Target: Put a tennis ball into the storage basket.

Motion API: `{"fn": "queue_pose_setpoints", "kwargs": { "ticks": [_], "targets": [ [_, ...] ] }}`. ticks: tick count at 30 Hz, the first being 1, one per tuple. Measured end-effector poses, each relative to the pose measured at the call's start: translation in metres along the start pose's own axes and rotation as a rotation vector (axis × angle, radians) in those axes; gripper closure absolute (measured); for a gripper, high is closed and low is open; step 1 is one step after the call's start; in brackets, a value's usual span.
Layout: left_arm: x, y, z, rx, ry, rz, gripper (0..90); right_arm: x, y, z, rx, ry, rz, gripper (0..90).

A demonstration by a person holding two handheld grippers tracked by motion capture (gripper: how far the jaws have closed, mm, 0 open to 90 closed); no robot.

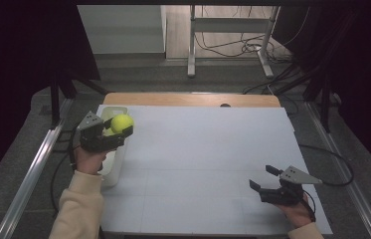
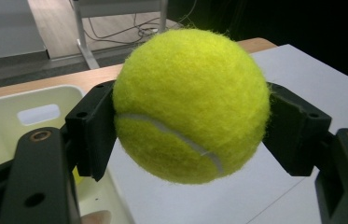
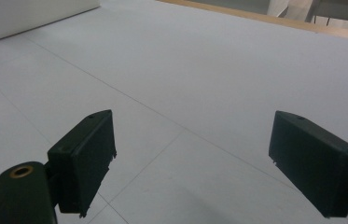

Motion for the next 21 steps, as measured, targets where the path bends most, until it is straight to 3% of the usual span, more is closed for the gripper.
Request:
{"fn": "queue_pose_setpoints", "kwargs": {
  "ticks": [21],
  "targets": [
    [0.024, -0.015, 0.005, 0.019, -0.027, -0.079, 26.2, 0.000, 0.001, 0.000, 0.005, 0.003, -0.006, 15.0]
  ]
}}
Point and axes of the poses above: each handheld gripper's, and its own axes: y roughly forward along the jaws, z roughly out of its underside, x roughly to its left, the point moved 3 cm from there along y, roughly forward along the jaws, and after that the axes turned 2 degrees about -y, right-handed, at the moved point
